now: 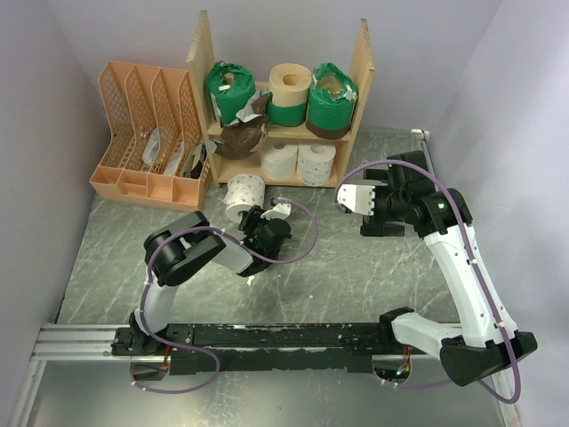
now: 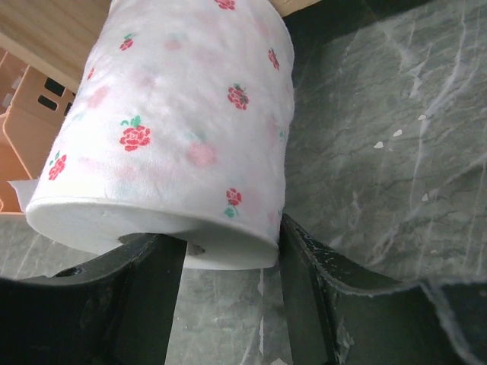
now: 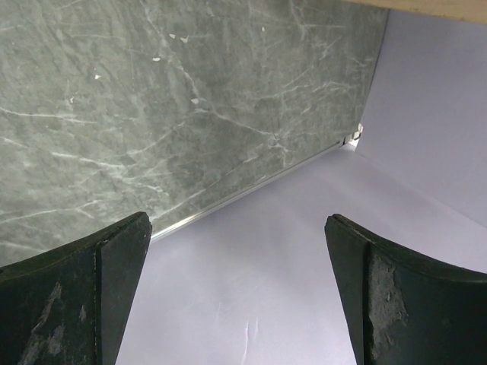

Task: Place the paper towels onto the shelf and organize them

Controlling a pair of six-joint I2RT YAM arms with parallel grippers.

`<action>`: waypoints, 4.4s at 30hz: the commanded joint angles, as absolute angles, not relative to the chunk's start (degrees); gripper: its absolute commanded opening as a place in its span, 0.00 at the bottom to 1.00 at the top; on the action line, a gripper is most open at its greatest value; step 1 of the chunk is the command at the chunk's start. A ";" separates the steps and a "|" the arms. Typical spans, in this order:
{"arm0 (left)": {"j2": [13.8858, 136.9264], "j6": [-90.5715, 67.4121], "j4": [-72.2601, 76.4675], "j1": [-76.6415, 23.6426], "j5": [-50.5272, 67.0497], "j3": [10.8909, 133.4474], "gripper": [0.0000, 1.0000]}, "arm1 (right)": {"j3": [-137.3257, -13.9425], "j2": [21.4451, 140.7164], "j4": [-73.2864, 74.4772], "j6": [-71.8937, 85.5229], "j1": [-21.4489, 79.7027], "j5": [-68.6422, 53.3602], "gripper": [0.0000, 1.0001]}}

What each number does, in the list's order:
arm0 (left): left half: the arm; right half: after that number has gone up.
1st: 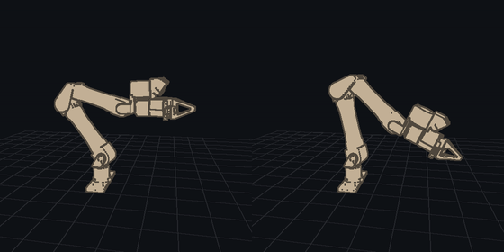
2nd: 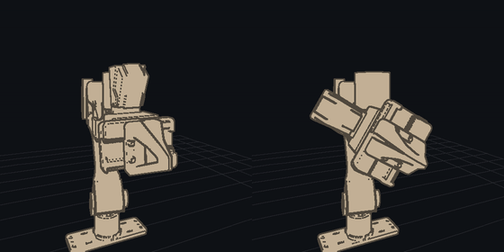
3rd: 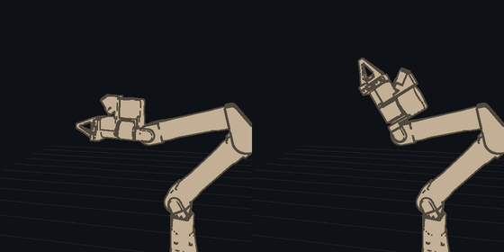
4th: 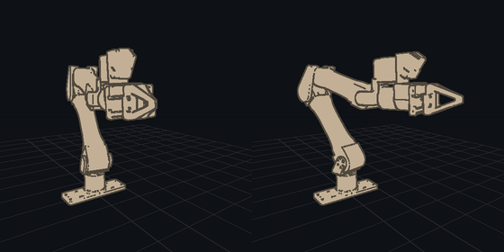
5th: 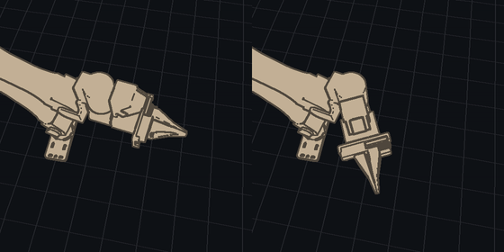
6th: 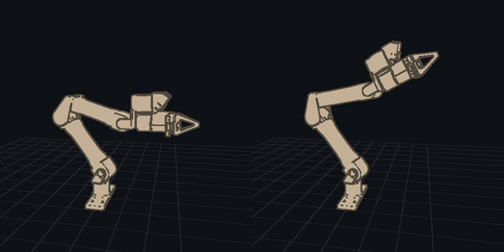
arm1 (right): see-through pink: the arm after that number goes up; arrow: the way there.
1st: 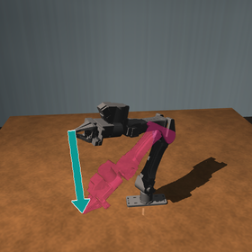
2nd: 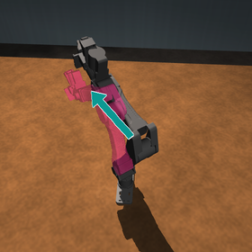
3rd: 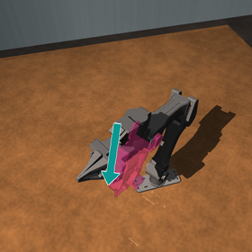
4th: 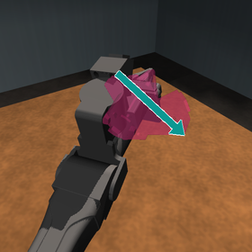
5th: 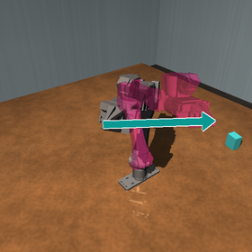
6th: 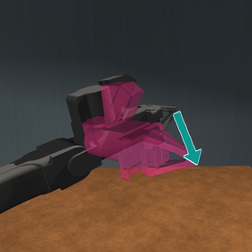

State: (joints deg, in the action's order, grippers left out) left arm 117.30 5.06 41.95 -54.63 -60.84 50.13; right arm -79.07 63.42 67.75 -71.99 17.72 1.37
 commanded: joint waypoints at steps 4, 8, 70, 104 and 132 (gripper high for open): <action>117.02 12.95 54.36 -56.50 -64.05 48.52 0.61 | -79.50 63.85 68.48 -71.05 18.06 2.87 1.00; 118.25 19.08 60.42 -58.68 -65.54 48.63 0.61 | -79.37 64.45 68.19 -70.50 18.41 2.65 1.00; 98.54 1.70 7.27 -53.29 -46.34 63.82 0.07 | -80.65 64.28 67.59 -69.22 18.82 3.14 1.00; 97.20 35.81 -61.29 -44.90 0.13 102.79 0.07 | -79.69 48.75 62.32 -61.11 18.74 -15.70 1.00; 115.12 60.01 -57.53 -31.67 -8.41 114.25 0.07 | -78.57 43.90 56.37 -58.10 18.74 -16.62 1.00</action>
State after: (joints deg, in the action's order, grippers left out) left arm 115.52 57.06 -62.08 -34.28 -2.15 114.50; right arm -78.91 44.25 58.08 -59.13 18.50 -16.49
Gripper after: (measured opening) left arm 0.235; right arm 0.999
